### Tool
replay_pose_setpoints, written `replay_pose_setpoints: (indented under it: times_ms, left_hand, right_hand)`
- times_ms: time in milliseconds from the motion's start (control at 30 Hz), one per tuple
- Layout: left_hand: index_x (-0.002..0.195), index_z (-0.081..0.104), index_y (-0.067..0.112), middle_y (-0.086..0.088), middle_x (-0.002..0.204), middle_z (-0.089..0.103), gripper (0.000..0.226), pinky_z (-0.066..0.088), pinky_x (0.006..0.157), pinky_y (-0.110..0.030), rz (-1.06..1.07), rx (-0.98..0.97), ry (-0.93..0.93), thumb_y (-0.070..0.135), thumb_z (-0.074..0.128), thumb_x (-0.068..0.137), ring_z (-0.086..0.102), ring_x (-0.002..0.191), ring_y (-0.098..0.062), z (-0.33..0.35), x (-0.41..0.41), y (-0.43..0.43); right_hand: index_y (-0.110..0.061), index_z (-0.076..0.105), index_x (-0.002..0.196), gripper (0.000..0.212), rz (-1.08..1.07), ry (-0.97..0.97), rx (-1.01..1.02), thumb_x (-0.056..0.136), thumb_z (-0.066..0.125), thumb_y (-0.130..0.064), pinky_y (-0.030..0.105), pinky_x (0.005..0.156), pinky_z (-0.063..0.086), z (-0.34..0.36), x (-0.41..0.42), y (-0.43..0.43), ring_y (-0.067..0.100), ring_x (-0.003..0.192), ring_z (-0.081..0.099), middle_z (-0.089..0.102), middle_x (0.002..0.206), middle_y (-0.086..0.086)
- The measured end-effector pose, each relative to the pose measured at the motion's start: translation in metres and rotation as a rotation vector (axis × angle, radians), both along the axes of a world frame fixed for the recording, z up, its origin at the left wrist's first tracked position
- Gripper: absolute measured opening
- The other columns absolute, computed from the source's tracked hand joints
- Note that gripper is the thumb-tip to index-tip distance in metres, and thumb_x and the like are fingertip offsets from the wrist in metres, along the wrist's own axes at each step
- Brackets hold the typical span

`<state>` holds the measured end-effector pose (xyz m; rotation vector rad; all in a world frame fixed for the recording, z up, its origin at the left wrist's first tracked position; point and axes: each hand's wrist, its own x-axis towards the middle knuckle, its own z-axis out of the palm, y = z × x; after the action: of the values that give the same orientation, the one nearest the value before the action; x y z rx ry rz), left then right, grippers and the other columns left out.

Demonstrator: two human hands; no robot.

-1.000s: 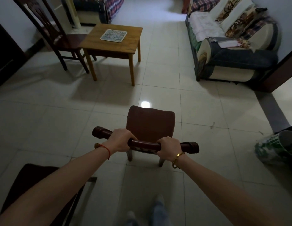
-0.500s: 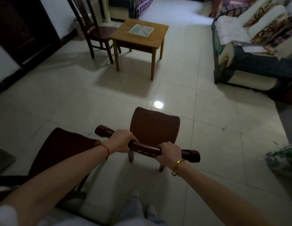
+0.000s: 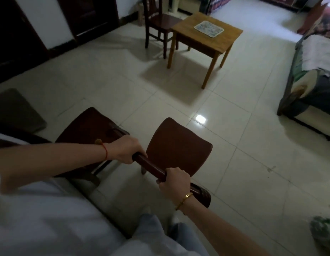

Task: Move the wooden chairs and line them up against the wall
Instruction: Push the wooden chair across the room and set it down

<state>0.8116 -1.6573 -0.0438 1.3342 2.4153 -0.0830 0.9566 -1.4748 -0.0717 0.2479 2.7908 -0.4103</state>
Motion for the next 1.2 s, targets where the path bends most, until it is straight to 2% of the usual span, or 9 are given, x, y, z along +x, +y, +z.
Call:
replay_pose_setpoints:
  times_ms: [367, 500, 567, 667, 767, 867, 1000, 1100, 1200]
  left_hand:
    - [0.124, 0.065, 0.047, 0.011, 0.094, 0.077, 0.059, 0.046, 0.073, -0.022, 0.072, -0.003, -0.026, 0.017, 0.059, 0.074, 0.07, 0.085, -0.01, 0.009, 0.054, -0.034]
    - [0.13, 0.062, 0.044, 0.01, 0.103, 0.076, 0.053, 0.052, 0.082, -0.027, 0.044, -0.031, -0.042, 0.022, 0.06, 0.082, 0.07, 0.094, -0.012, 0.013, 0.055, -0.033]
    - [0.138, 0.054, 0.043, 0.01, 0.111, 0.073, 0.057, 0.051, 0.089, -0.03, 0.013, -0.128, -0.091, 0.036, 0.066, 0.083, 0.067, 0.101, -0.013, 0.017, 0.047, -0.033]
    - [0.152, 0.032, 0.043, 0.003, 0.13, 0.063, 0.095, 0.046, 0.102, -0.039, 0.138, -0.262, -0.392, 0.075, 0.068, 0.07, 0.059, 0.116, -0.018, 0.025, 0.034, -0.03]
    - [0.153, 0.019, 0.049, 0.004, 0.154, 0.041, 0.104, 0.032, 0.115, -0.043, 0.356, 0.005, -0.493, 0.087, 0.059, 0.066, 0.039, 0.14, -0.019, 0.03, 0.019, -0.022]
    - [0.157, 0.011, 0.04, 0.016, 0.163, 0.016, 0.107, 0.02, 0.118, -0.034, 0.4, 0.352, -0.355, 0.078, 0.064, 0.073, 0.016, 0.146, -0.002, 0.032, 0.009, 0.002]
    - [0.159, 0.008, 0.032, 0.013, 0.165, 0.011, 0.116, 0.019, 0.119, -0.033, 0.486, 0.545, -0.294, 0.075, 0.07, 0.07, 0.012, 0.149, -0.004, 0.035, 0.0, 0.062]
    - [0.159, 0.009, 0.031, 0.012, 0.165, 0.012, 0.115, 0.02, 0.119, -0.033, 0.518, 0.618, -0.272, 0.068, 0.074, 0.072, 0.012, 0.148, -0.003, 0.042, -0.001, 0.118]
    - [0.159, 0.01, 0.03, 0.011, 0.165, 0.012, 0.112, 0.02, 0.119, -0.032, 0.542, 0.716, -0.232, 0.061, 0.076, 0.075, 0.013, 0.147, -0.002, 0.052, 0.0, 0.183]
  right_hand:
    - [-0.019, 0.071, 0.094, 0.032, 0.125, 0.017, -0.013, 0.084, 0.064, -0.048, 0.03, 0.065, 0.056, 0.002, 0.039, -0.028, 0.014, 0.067, 0.064, 0.067, 0.077, -0.004]
    - [-0.018, 0.07, 0.097, 0.034, 0.136, 0.003, 0.018, 0.086, 0.062, -0.049, 0.03, 0.068, 0.056, 0.002, 0.04, -0.027, 0.014, 0.07, 0.064, 0.067, 0.08, -0.004]
    - [-0.017, 0.068, 0.102, 0.04, 0.177, -0.038, 0.02, 0.086, 0.062, -0.053, 0.031, 0.07, 0.057, 0.004, 0.038, -0.025, 0.015, 0.073, 0.065, 0.067, 0.085, -0.002]
    - [-0.019, 0.061, 0.113, 0.066, 0.248, -0.178, -0.122, 0.076, 0.059, -0.074, 0.033, 0.075, 0.059, 0.011, 0.032, -0.009, 0.014, 0.08, 0.066, 0.068, 0.096, -0.002]
    - [-0.019, 0.043, 0.143, 0.096, 0.162, -0.16, -0.379, 0.073, 0.049, -0.084, 0.021, 0.077, 0.054, 0.031, 0.014, 0.03, 0.012, 0.095, 0.066, 0.067, 0.121, 0.002]
    - [-0.021, 0.027, 0.153, 0.103, 0.124, 0.064, -0.341, 0.072, 0.047, -0.083, 0.038, 0.108, 0.043, 0.051, -0.012, 0.082, 0.021, 0.135, 0.046, 0.046, 0.15, 0.003]
    - [-0.026, 0.026, 0.153, 0.097, 0.122, 0.18, -0.38, 0.074, 0.061, -0.071, 0.04, 0.113, 0.036, 0.073, -0.041, 0.149, 0.019, 0.138, 0.042, 0.041, 0.154, 0.001]
    - [-0.029, 0.025, 0.153, 0.101, 0.138, 0.241, -0.42, 0.069, 0.056, -0.076, 0.035, 0.115, 0.029, 0.084, -0.054, 0.195, 0.015, 0.143, 0.033, 0.035, 0.157, -0.003]
    - [-0.028, 0.028, 0.153, 0.104, 0.14, 0.314, -0.432, 0.066, 0.053, -0.08, 0.04, 0.116, 0.032, 0.091, -0.071, 0.249, 0.016, 0.142, 0.034, 0.038, 0.155, -0.002]
